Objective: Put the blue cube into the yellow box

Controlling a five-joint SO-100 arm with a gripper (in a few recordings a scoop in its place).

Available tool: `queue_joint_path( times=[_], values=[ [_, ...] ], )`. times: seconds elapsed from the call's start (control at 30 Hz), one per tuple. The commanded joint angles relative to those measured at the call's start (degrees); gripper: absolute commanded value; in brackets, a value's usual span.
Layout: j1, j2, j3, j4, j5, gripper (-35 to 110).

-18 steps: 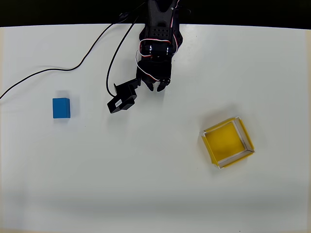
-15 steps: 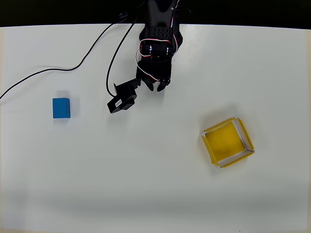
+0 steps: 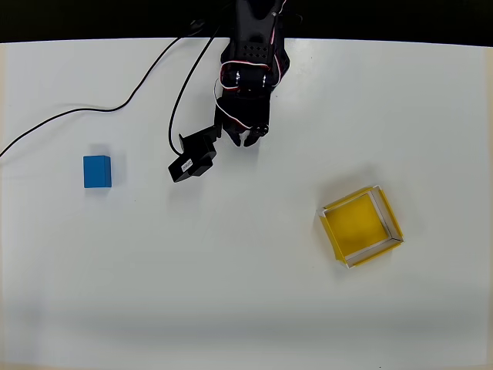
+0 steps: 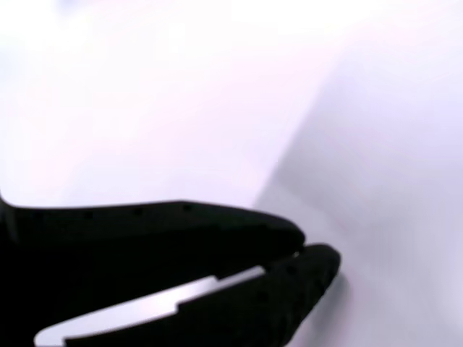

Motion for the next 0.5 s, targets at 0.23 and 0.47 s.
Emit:
queue_joint_path(
  times=[0.23, 0.47],
  values=[
    [24.1, -25.2, -18.1, -21.8, -3.1, 28],
    [39.1, -46.6, -36.2, -31.2, -8.8, 47]
  ],
)
